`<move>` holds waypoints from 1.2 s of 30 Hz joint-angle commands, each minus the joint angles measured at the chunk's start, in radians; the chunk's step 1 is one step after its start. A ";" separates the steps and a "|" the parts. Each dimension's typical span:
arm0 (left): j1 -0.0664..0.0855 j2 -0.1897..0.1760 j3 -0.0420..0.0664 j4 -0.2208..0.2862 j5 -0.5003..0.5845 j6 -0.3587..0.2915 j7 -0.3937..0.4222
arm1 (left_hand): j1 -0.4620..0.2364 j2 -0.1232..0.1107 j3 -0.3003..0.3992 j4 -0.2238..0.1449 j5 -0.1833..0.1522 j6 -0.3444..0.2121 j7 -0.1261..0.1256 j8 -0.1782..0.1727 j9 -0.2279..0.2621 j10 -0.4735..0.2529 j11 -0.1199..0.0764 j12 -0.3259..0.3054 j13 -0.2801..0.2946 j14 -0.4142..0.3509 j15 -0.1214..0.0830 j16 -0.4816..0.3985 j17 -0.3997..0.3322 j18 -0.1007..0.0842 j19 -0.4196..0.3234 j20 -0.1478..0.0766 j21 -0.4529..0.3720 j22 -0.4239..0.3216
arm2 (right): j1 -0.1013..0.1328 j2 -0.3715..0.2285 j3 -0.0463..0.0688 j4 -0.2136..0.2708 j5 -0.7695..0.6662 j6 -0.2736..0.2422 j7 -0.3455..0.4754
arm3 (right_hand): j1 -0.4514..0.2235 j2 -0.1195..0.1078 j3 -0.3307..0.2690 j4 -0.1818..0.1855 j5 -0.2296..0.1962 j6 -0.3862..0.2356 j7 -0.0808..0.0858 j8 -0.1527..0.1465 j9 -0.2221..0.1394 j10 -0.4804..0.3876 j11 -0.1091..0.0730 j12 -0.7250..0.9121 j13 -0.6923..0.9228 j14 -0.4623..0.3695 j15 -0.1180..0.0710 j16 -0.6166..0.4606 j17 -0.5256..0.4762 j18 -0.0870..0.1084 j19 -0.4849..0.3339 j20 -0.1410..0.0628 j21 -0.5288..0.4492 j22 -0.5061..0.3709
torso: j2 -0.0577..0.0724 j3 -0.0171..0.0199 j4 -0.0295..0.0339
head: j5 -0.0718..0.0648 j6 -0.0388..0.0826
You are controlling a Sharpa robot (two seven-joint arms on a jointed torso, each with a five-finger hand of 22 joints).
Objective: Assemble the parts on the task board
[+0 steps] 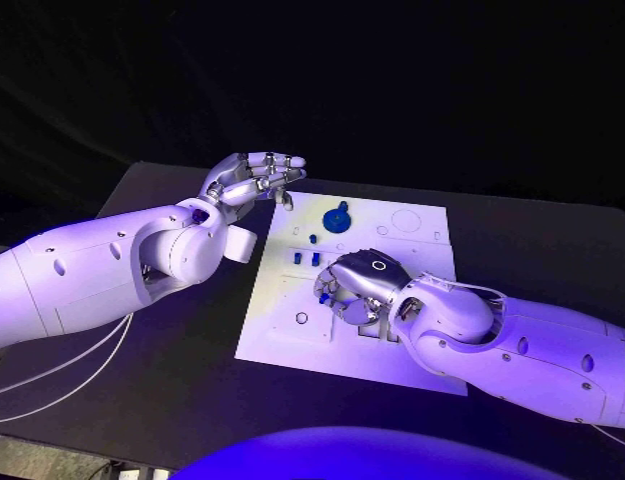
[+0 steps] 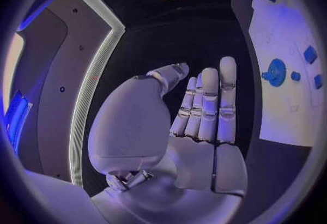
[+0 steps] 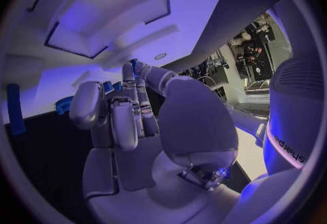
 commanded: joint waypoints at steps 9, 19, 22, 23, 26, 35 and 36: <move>0.000 0.001 0.001 0.001 -0.002 0.014 -0.002 | 0.000 0.008 -0.004 -0.001 0.003 -0.005 0.005 0.007 0.001 -0.010 0.001 0.005 0.001 -0.009 0.001 0.005 -0.002 0.014 0.000 -0.002 -0.004 -0.002 | -0.004 0.012 -0.002 -0.005 -0.028 0.069 -0.018 | -0.011 0.004 -0.001 0.004 -0.002 0.000 0.002 0.003 0.004 -0.001 -0.009 -0.007 0.000 0.048 -0.002 0.003 -0.002 -0.010 -0.005 -0.001 -0.008 -0.003 | 0.000 -0.0013 0.0007 | 0.000 -0.002; 0.000 0.002 0.001 -0.001 -0.003 0.017 -0.006 | 0.000 0.008 -0.004 -0.001 0.003 -0.006 0.005 0.008 0.001 -0.011 0.001 0.005 0.001 -0.010 0.001 0.005 -0.002 0.014 0.000 -0.002 -0.005 -0.002 | -0.004 0.012 -0.005 -0.012 -0.027 0.051 -0.020 | -0.054 -0.028 -0.019 0.026 0.007 -0.075 0.029 -0.036 -0.004 -0.065 0.018 -0.047 -0.007 0.045 0.019 0.005 -0.005 -0.005 -0.026 0.013 -0.039 -0.024 | -0.001 -0.0019 -0.0005 | -0.004 -0.001; 0.000 0.002 0.001 -0.002 -0.003 0.018 -0.008 | 0.000 0.008 -0.004 -0.001 0.003 -0.006 0.005 0.008 0.001 -0.011 0.001 0.005 0.001 -0.010 0.001 0.005 -0.002 0.014 0.000 -0.002 -0.005 -0.002 | -0.004 0.004 -0.005 -0.008 -0.026 0.025 -0.021 | -0.063 -0.044 -0.025 0.031 0.005 -0.105 0.042 -0.056 -0.012 -0.086 0.030 -0.056 -0.012 0.043 0.029 0.006 -0.008 -0.004 -0.031 0.021 -0.048 -0.030 | -0.002 -0.0018 0.0002 | -0.007 0.001; 0.000 0.002 0.000 -0.002 -0.003 0.019 -0.008 | 0.000 0.008 -0.004 -0.001 0.003 -0.006 0.005 0.008 0.001 -0.011 0.001 0.005 0.001 -0.010 0.001 0.005 -0.002 0.014 0.000 -0.002 -0.005 -0.002 | -0.004 0.001 -0.005 -0.005 -0.026 0.015 -0.021 | -0.064 -0.048 -0.026 0.031 0.004 -0.109 0.044 -0.058 -0.012 -0.095 0.032 -0.060 -0.014 0.043 0.031 0.006 -0.008 -0.003 -0.033 0.024 -0.051 -0.032 | -0.002 -0.0014 0.0005 | -0.008 0.002; 0.000 0.001 0.000 -0.003 -0.003 0.021 -0.010 | 0.000 0.008 -0.004 -0.001 0.003 -0.006 0.005 0.008 0.001 -0.011 0.001 0.005 0.001 -0.010 0.001 0.005 -0.002 0.014 0.000 -0.002 -0.005 -0.002 | -0.003 -0.014 -0.005 0.008 -0.025 -0.011 -0.022 | -0.063 -0.059 -0.027 0.030 0.004 -0.132 0.044 -0.073 -0.018 -0.120 0.037 -0.067 -0.019 0.040 0.036 0.005 -0.015 -0.001 -0.038 0.030 -0.059 -0.038 | -0.002 -0.0001 0.0004 | -0.011 0.005; 0.000 0.000 0.000 -0.005 -0.003 0.026 -0.016 | -0.001 0.008 -0.006 -0.001 0.002 -0.007 0.005 0.008 0.001 -0.015 0.002 0.007 0.001 -0.011 0.002 0.006 -0.002 0.014 0.000 -0.001 -0.006 -0.002 | 0.019 -0.088 0.008 0.075 -0.021 -0.050 -0.026 | -0.061 -0.062 -0.027 0.029 0.005 -0.134 0.043 -0.074 -0.018 -0.127 0.038 -0.067 -0.020 0.039 0.037 0.004 -0.019 0.000 -0.040 0.032 -0.062 -0.040 | -0.002 -0.0004 -0.0019 | -0.023 0.015; 0.000 0.000 0.000 -0.005 -0.003 0.027 -0.016 | -0.001 0.008 -0.006 -0.001 0.002 -0.007 0.006 0.009 0.001 -0.017 0.002 0.007 0.001 -0.012 0.002 0.006 -0.002 0.014 -0.001 -0.001 -0.006 -0.002 | 0.025 -0.099 0.010 0.082 -0.019 -0.050 -0.028 | -0.061 -0.063 -0.027 0.029 0.005 -0.133 0.042 -0.074 -0.018 -0.128 0.038 -0.067 -0.020 0.039 0.037 0.003 -0.021 0.000 -0.040 0.032 -0.063 -0.040 | -0.002 -0.0005 -0.0019 | -0.025 0.017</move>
